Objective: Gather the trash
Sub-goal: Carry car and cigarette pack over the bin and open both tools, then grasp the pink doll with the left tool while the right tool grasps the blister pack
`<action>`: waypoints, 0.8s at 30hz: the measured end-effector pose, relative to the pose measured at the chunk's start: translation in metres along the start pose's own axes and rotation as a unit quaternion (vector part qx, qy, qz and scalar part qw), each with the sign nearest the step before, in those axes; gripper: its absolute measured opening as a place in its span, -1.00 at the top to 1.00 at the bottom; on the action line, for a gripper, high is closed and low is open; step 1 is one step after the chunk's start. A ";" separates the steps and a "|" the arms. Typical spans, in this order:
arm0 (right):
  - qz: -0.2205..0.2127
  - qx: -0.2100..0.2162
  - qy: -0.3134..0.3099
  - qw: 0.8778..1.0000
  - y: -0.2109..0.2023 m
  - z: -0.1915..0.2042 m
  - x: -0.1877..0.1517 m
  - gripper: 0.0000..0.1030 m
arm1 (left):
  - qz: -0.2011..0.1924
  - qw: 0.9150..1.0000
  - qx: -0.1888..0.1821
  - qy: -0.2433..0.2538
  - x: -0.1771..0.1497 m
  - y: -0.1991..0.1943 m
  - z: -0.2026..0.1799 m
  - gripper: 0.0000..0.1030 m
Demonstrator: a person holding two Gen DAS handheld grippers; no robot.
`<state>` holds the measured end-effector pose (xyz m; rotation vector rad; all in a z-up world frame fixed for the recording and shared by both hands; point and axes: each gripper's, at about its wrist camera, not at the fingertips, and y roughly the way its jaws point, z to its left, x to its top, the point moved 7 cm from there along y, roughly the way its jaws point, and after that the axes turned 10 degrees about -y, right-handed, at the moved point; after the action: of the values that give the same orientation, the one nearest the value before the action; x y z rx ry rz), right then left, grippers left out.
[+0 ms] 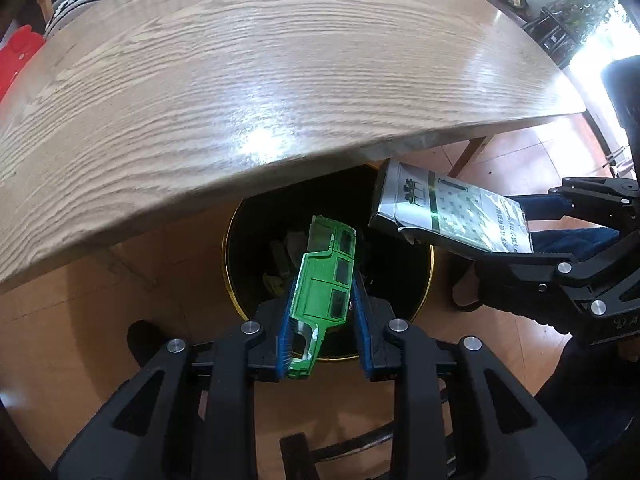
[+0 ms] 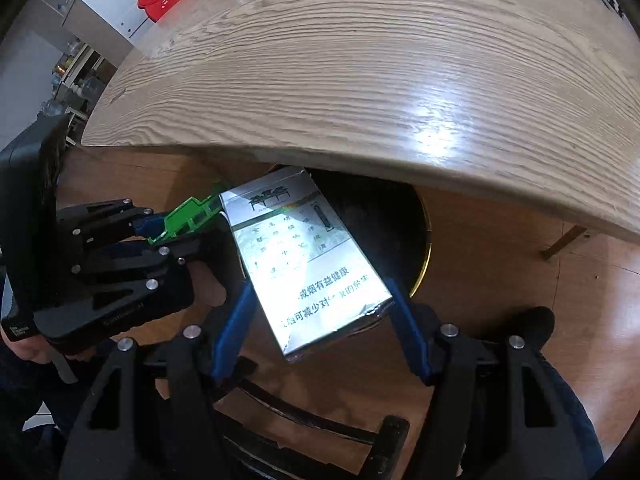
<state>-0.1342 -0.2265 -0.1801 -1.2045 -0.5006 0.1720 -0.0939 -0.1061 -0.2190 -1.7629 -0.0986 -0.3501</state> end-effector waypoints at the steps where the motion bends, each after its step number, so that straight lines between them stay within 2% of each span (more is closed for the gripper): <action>1: 0.001 -0.001 0.000 1.000 0.000 -0.001 -0.001 -0.27 | 0.001 1.000 0.000 -0.002 -0.001 -0.001 0.001 0.51; 11: 0.007 0.001 0.008 1.000 0.005 -0.003 0.000 -0.29 | -0.003 1.000 -0.003 -0.003 0.004 -0.007 0.000 0.50; 13: 0.012 0.007 0.010 1.000 0.007 -0.002 -0.001 -0.43 | -0.002 1.000 -0.003 -0.003 0.002 -0.007 0.000 0.29; 14: 0.011 0.006 0.010 1.000 0.007 -0.002 -0.001 -0.48 | -0.004 1.000 -0.002 -0.004 0.002 -0.009 0.000 -0.03; 15: 0.011 0.004 0.009 1.000 0.007 -0.002 -0.001 -0.53 | -0.009 1.000 0.000 -0.004 0.002 -0.010 0.000 -0.24; 24: 0.008 0.006 0.017 1.000 0.003 -0.007 -0.005 -0.54 | 0.000 1.000 0.005 -0.002 -0.007 -0.009 0.000 -0.28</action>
<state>-0.1349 -0.2331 -0.1863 -1.1978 -0.4589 0.1684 -0.1026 -0.1037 -0.2125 -1.7540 -0.1034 -0.3463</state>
